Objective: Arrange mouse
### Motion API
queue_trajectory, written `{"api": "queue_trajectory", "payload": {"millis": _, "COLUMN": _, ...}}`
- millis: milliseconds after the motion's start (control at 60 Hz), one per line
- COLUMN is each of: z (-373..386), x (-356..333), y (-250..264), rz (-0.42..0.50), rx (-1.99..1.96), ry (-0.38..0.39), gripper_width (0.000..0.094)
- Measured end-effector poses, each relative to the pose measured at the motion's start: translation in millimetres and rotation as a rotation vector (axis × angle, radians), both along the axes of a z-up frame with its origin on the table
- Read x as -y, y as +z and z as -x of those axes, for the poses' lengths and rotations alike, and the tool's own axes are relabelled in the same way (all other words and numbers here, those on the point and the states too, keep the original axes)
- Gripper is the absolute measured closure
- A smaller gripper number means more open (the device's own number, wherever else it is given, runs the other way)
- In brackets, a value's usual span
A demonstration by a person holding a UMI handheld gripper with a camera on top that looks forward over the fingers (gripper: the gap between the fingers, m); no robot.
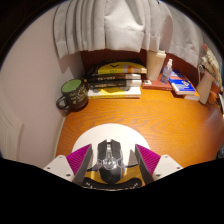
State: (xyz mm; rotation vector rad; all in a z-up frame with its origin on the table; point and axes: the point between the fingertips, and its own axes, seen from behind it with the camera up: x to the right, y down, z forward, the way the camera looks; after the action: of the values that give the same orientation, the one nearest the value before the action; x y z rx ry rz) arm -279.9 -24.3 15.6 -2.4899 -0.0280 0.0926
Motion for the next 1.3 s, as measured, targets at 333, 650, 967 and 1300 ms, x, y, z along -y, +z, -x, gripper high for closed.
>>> {"api": "queue_trajectory", "payload": {"millis": 333, "z": -128, "x": 20, "y": 145, "rz": -0.212, "rx": -0.028, "ry": 0.018, "gripper_width": 0.0069}}
{"api": "queue_trajectory", "payload": {"millis": 650, "z": -315, "x": 66, "y": 185, "rz": -0.267, "rx": 0.023, "ry": 0.017, "gripper_width": 0.0080}}
{"api": "queue_trajectory", "payload": {"millis": 967, "z": -398, "x": 96, "y": 185, "rz": -0.267, "rx": 0.033, "ry": -0.009, "gripper_width": 0.0082}}
{"api": "queue_trajectory", "payload": {"millis": 1300, "z": -383, "x": 93, "y": 192, "rz": -0.275, "rx": 0.020, "ry": -0.009, "gripper_width": 0.0079}}
